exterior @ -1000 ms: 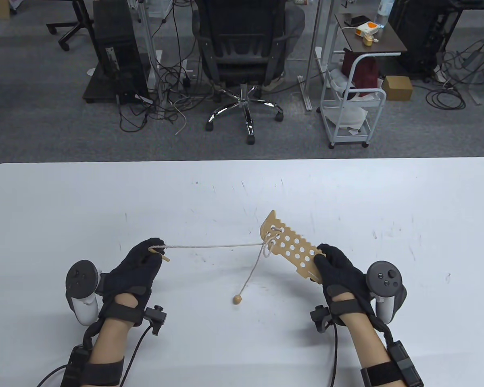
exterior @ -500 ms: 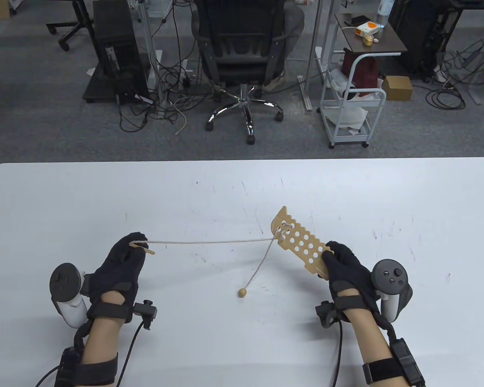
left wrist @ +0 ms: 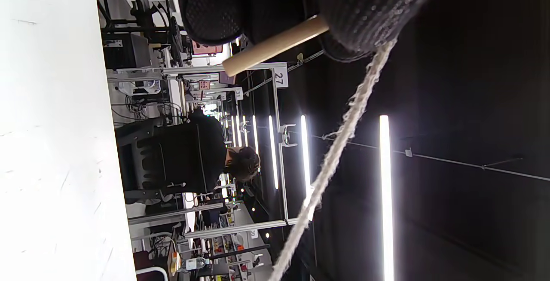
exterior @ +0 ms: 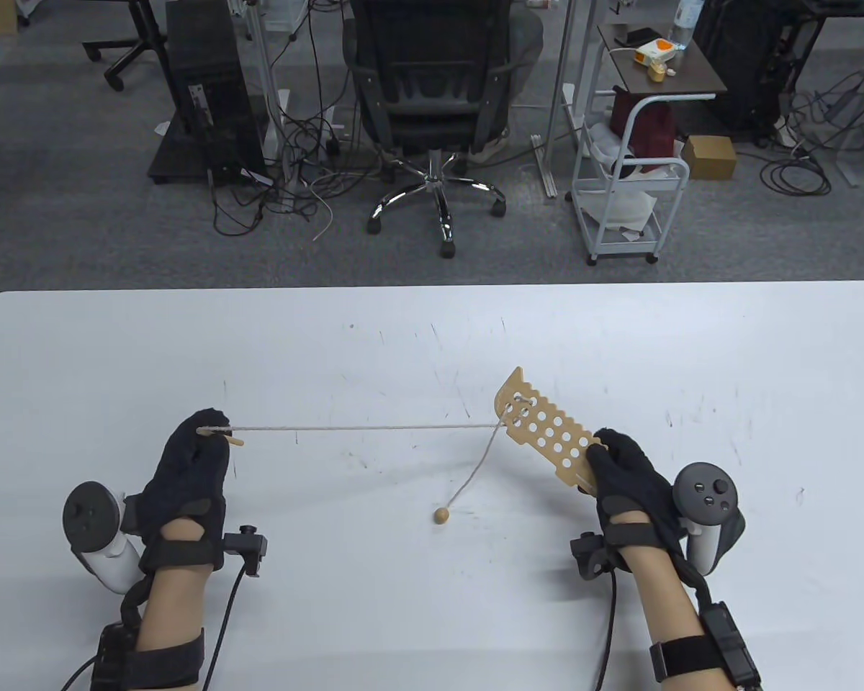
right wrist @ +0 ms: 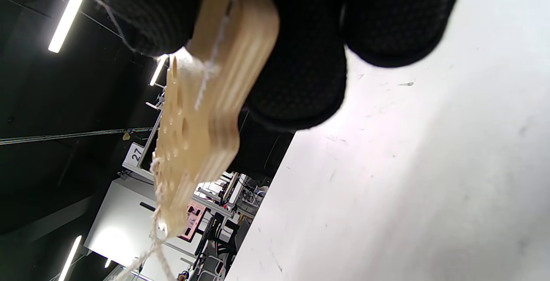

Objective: Thread rope through all holes on crocodile lacing toy

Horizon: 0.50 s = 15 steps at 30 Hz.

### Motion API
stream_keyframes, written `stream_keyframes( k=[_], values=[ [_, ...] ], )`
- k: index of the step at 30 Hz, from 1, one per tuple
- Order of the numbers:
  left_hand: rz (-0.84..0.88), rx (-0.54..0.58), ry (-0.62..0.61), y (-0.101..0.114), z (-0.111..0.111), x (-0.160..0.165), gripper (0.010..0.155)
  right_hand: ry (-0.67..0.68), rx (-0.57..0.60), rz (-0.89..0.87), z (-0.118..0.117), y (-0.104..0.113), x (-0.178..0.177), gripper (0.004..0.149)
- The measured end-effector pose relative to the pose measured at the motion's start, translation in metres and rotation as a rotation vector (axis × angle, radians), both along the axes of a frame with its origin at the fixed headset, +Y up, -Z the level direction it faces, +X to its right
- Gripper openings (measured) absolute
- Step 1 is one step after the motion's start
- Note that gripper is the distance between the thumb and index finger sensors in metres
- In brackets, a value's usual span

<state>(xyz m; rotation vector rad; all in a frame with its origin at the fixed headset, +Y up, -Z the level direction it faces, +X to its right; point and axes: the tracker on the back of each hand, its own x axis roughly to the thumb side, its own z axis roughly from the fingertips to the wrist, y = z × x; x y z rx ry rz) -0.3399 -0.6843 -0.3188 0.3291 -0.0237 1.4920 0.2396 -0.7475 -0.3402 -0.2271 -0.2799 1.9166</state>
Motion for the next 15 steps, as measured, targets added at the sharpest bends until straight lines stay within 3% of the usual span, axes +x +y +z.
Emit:
stream_keyframes(
  k=[9, 15],
  values=[
    [-0.021, -0.031, -0.041, -0.006, -0.005, 0.012, 0.049, 0.052, 0.046, -0.005, 0.003, 0.007, -0.011, 0.047],
    [-0.077, -0.037, -0.04, -0.007, -0.006, 0.018, 0.064, 0.118, 0.078, -0.015, 0.008, 0.012, -0.025, 0.047]
  ],
)
